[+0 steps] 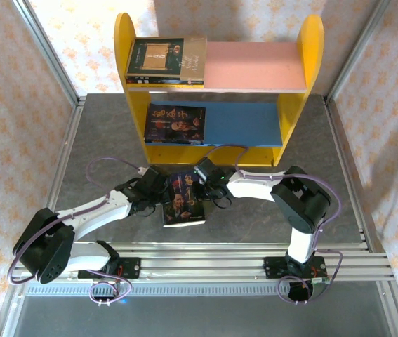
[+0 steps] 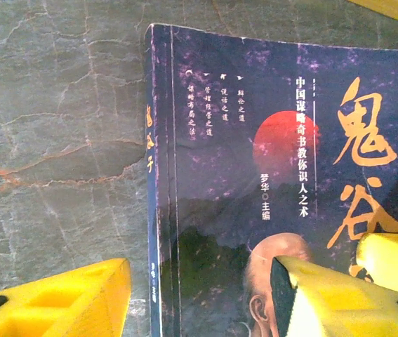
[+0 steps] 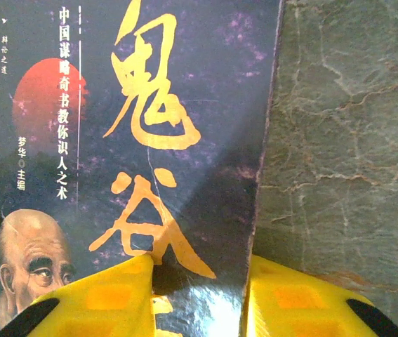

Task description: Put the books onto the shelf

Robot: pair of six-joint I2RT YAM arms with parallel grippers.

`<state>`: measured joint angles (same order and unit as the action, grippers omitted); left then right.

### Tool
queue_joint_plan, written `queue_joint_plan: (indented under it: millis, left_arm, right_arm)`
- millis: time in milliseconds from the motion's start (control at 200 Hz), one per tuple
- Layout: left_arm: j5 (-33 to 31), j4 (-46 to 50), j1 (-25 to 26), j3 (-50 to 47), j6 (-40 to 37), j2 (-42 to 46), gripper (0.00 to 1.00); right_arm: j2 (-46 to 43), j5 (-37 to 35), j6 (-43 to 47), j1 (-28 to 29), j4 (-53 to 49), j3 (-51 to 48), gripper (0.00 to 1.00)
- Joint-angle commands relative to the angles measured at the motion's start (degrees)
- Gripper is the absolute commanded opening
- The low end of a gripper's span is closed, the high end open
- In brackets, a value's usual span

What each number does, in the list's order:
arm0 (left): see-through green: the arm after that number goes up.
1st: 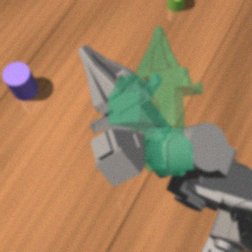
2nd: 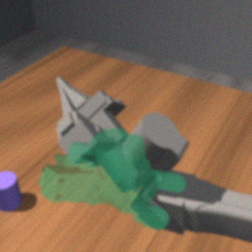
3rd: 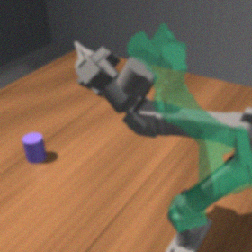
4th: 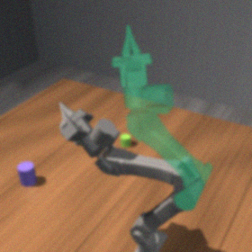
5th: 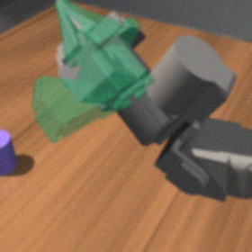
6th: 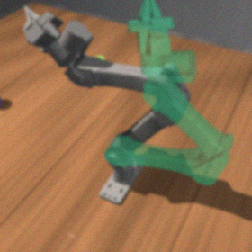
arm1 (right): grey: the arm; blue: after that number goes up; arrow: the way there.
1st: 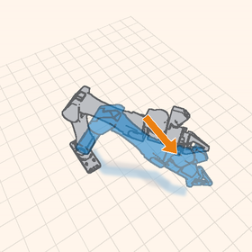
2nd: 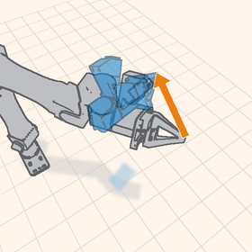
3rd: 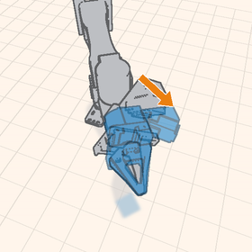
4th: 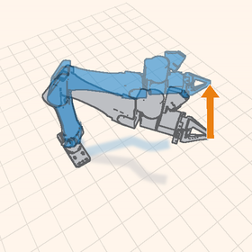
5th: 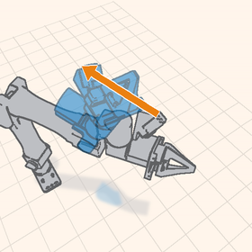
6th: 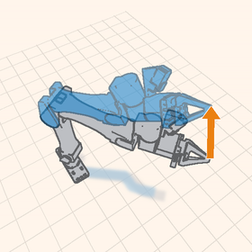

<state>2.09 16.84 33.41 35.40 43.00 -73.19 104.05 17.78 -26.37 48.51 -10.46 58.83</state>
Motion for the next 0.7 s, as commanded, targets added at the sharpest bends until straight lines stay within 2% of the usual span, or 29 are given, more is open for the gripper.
queue_joint_plan:
  millis: [0, 365, 696]
  left_arm:
    - [-2.03, 1.39, 0.41, -0.39, -0.98, -1.42, 0.57]
    - [-0.54, -1.89, 0.36, -0.90, -0.47, -6.54, 0.57]
    - [0.11, -2.69, 0.34, -0.77, -0.56, -7.32, 0.56]
  right_arm:
    - [4.67, 1.47, 0.64, 1.75, -0.81, -1.87, 0.30]
    - [4.83, 1.46, 0.89, 1.74, -0.71, -2.40, 0.22]
    - [5.01, 1.97, 0.99, 1.76, -0.08, -2.41, 0.16]
